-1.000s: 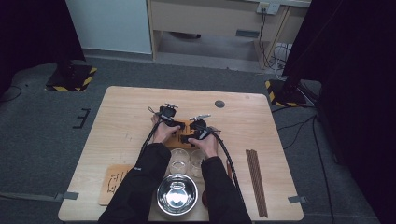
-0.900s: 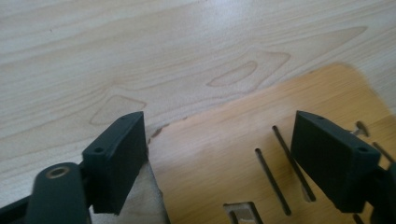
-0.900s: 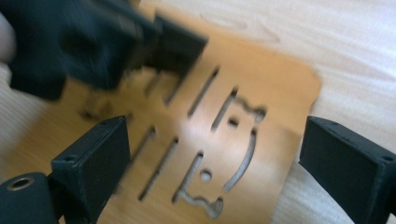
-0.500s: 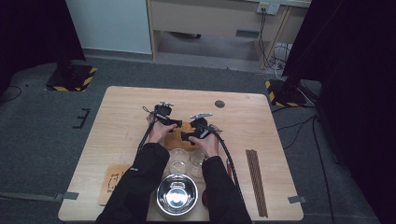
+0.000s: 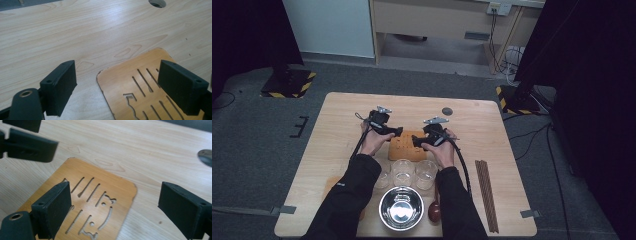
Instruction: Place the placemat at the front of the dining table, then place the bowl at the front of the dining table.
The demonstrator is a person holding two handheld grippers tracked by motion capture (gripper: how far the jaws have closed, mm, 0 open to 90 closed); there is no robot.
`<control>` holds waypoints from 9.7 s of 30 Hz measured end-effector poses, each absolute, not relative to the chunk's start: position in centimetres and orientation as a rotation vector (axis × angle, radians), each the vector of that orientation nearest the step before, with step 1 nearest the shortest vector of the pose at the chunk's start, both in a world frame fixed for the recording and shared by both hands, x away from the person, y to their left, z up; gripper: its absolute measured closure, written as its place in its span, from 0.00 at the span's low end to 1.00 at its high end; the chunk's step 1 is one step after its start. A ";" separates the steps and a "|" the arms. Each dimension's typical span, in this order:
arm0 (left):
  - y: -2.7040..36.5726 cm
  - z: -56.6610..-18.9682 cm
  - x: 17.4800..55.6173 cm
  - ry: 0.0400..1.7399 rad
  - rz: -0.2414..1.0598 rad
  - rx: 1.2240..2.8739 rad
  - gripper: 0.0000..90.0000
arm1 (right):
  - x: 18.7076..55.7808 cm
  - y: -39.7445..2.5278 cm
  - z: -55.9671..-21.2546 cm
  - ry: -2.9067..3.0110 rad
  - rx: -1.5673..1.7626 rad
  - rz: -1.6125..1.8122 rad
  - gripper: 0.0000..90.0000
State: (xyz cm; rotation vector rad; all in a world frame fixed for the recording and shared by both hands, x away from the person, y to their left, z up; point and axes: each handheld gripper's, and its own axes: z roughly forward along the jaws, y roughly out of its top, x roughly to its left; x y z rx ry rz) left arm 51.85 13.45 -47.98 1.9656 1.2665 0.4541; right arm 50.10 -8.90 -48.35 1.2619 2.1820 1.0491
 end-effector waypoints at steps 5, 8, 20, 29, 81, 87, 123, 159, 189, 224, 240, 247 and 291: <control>14.1 -48.9 51.0 1.241 0.455 1.982 0.16 | 49.8 -9.8 -48.3 2.187 1.221 1.046 0.12; 14.3 -49.6 50.7 1.233 0.451 2.005 0.15 | 49.7 -10.1 -48.7 2.197 1.209 1.030 0.12; 14.8 -51.8 50.4 1.209 0.424 2.082 0.14 | 49.8 -10.3 -50.7 2.271 1.142 0.942 0.12; 14.2 -52.5 50.4 1.189 0.411 2.119 0.14 | 49.8 -10.1 -51.4 2.304 1.134 0.902 0.13; 14.7 -53.1 52.0 1.152 0.405 2.178 0.09 | 51.4 -10.2 -53.2 2.310 1.177 0.893 0.12; 14.9 -53.3 52.3 1.136 0.416 2.151 0.08 | 51.7 -10.1 -53.3 2.290 1.196 0.905 0.12; 14.8 -53.8 53.2 1.221 0.500 2.066 0.06 | 52.6 -9.9 -53.8 2.199 1.248 0.932 0.11; 18.4 -50.3 50.2 1.179 0.502 1.899 0.10 | 51.3 -11.3 -49.7 2.111 1.212 1.029 0.18; 23.0 -45.2 41.2 1.109 0.558 1.828 0.24 | 45.6 -16.3 -43.7 1.985 1.131 1.150 0.21; 21.9 -46.2 32.3 0.979 0.413 1.879 0.29 | 39.6 -23.3 -47.3 1.949 1.179 1.120 0.20; 19.9 -47.1 30.2 0.907 0.318 1.921 0.36 | 39.0 -25.2 -48.0 1.933 1.220 1.096 0.20; 19.0 -47.1 29.6 0.885 0.294 1.950 0.39 | 39.0 -25.3 -48.2 1.931 1.223 1.087 0.20; 14.2 -51.8 30.7 0.978 0.120 2.114 0.73 | 39.5 -33.5 -51.4 1.831 1.484 0.921 0.19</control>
